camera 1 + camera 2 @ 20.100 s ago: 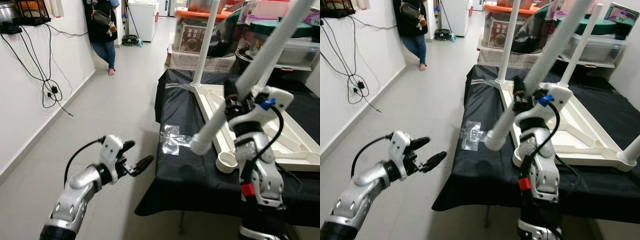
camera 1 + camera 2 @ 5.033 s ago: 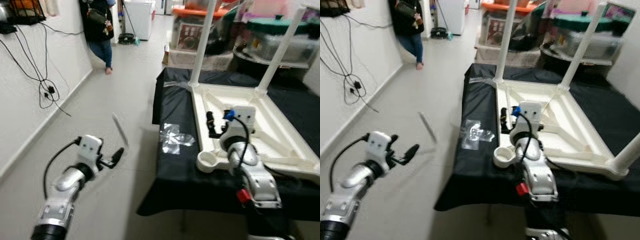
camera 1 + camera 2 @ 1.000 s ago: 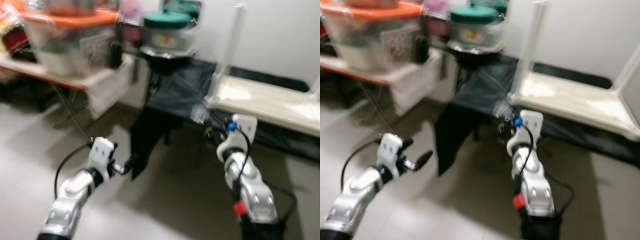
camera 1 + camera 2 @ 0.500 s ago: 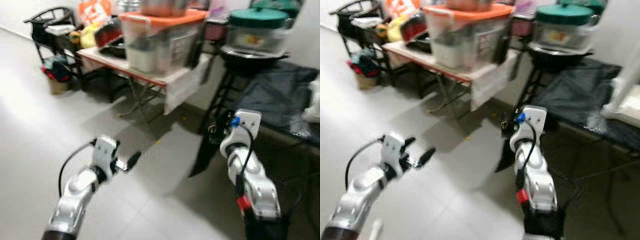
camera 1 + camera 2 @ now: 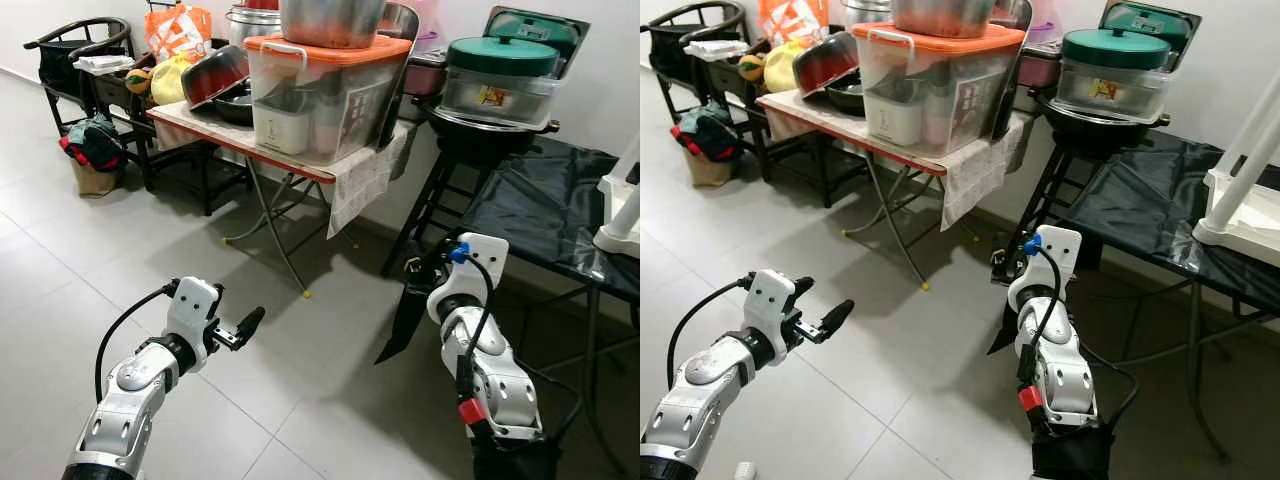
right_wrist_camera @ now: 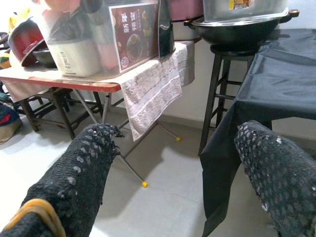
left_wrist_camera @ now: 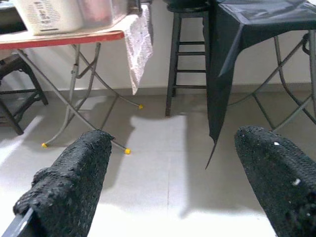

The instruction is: Building children table

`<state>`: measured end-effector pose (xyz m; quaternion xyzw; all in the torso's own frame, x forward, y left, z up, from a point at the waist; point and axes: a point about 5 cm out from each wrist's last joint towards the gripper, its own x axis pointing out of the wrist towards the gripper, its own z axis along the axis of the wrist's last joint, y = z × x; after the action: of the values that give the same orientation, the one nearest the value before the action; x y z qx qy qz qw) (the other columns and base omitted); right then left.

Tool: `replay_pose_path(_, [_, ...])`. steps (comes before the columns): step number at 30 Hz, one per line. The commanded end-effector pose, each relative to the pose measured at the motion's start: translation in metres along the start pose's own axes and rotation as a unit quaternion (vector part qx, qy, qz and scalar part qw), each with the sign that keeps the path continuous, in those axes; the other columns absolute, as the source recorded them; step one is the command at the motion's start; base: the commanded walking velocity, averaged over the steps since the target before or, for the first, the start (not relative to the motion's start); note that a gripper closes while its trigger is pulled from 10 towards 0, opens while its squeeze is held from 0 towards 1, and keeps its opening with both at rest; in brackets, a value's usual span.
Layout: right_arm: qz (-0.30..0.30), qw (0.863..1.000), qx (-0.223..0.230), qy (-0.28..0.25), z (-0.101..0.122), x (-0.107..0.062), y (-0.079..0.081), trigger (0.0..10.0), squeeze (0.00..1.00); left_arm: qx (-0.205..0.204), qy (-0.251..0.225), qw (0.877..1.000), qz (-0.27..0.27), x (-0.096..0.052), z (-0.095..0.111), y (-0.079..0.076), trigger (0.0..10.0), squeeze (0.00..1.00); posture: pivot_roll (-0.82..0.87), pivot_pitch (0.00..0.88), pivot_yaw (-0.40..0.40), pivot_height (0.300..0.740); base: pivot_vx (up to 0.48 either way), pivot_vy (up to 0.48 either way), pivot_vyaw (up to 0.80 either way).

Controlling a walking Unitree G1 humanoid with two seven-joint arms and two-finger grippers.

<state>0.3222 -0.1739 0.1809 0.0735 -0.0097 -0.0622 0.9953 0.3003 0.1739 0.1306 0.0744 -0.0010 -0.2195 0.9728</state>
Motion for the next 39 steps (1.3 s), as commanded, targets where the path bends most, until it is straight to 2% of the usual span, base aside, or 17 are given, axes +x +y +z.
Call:
replay_pose_path(1, [-0.007,1.000,-0.003,0.006,-0.003,-0.001,-0.003,10.0,0.00,-0.001,-0.002,1.000,-0.012,0.002,-0.001,-0.004,10.0,0.00,0.08,0.000,-0.067,0.740,0.469,0.000,0.00])
replay_pose_path(6, [-0.006,1.000,-0.003,0.006,-0.003,0.000,-0.003,10.0,0.00,-0.002,-0.004,1.000,-0.012,0.002,-0.001,-0.005,10.0,0.00,0.08,0.000,-0.067,0.740,0.468,0.000,0.00])
replay_pose_path(10, [0.001,0.999,-0.039,0.008,-0.004,0.000,-0.002,10.0,0.00,-0.004,-0.005,1.000,-0.014,0.002,-0.001,-0.006,10.0,0.00,0.08,0.000,-0.069,0.740,0.442,0.000,0.17])
replay_pose_path(14, [-0.002,1.000,-0.007,-0.002,-0.001,0.000,-0.002,10.0,0.00,-0.009,-0.012,1.000,-0.015,0.002,0.001,-0.007,10.0,0.00,0.08,0.000,-0.070,0.740,0.000,0.000,0.60])
replay_pose_path(20, [-0.021,1.000,0.004,0.008,-0.004,0.000,-0.009,10.0,0.00,-0.014,-0.013,1.000,-0.015,0.002,0.000,-0.007,10.0,0.00,0.08,0.000,-0.068,0.740,0.000,0.000,0.00])
replay_pose_path(39, [-0.039,0.999,-0.003,0.014,-0.006,-0.001,-0.014,10.0,0.00,-0.019,-0.006,0.999,-0.031,-0.001,-0.004,-0.011,10.0,0.00,0.07,0.000,-0.067,0.740,0.000,0.027,0.00])
